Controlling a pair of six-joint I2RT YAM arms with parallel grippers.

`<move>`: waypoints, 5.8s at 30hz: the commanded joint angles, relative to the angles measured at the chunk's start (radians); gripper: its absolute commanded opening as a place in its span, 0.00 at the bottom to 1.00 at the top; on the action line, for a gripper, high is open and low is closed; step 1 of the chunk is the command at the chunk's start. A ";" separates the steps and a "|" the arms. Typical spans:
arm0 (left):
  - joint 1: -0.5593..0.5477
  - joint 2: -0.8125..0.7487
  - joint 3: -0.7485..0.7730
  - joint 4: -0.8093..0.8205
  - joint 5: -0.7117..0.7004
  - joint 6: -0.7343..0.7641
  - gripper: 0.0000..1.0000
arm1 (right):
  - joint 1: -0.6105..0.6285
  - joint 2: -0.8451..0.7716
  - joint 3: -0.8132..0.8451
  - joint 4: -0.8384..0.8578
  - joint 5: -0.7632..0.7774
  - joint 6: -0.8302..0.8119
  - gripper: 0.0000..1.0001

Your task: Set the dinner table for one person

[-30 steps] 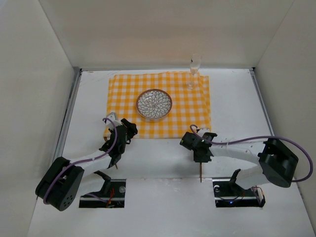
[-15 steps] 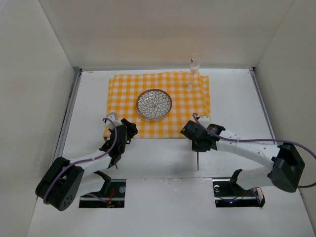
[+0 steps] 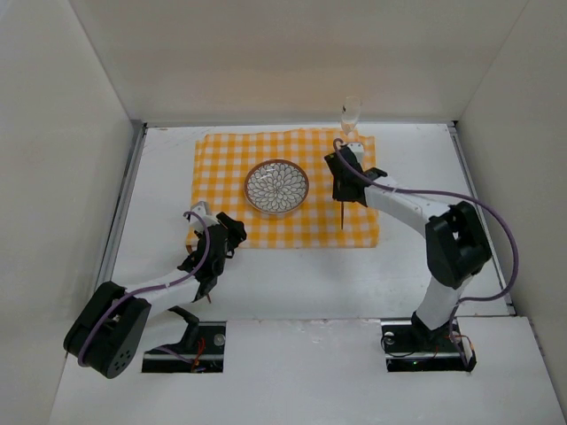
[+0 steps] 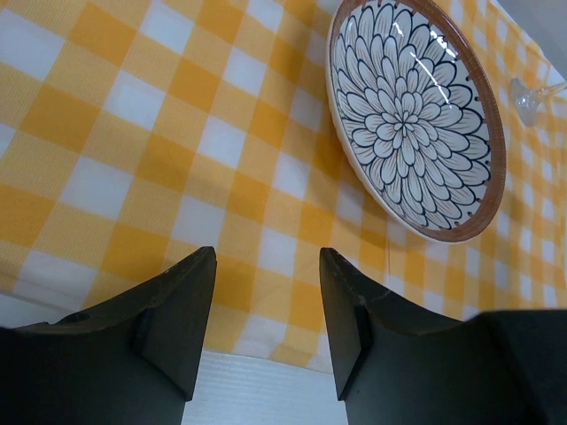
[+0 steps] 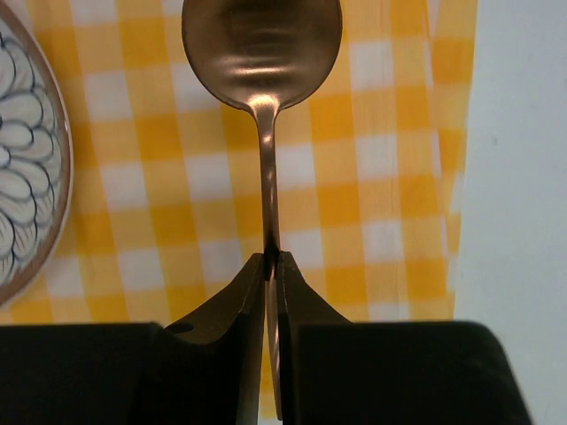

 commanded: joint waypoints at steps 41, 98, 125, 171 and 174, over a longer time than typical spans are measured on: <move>0.015 -0.013 0.025 0.033 -0.016 0.026 0.48 | -0.125 0.286 0.247 0.102 -0.147 -0.071 0.25; 0.037 -0.093 0.290 -1.332 -0.115 -0.324 0.30 | 0.180 -0.400 -0.663 0.801 -0.175 0.137 0.24; -0.045 -0.059 0.294 -1.370 -0.114 -0.427 0.18 | 0.154 -0.425 -0.677 0.800 -0.184 0.139 0.25; -0.037 0.246 0.684 -0.708 -0.105 0.466 0.03 | 0.062 -0.564 -0.775 0.840 -0.150 0.223 0.45; 0.018 0.333 0.744 -0.714 -0.016 0.536 0.03 | 0.041 -0.612 -0.809 0.857 -0.123 0.243 0.52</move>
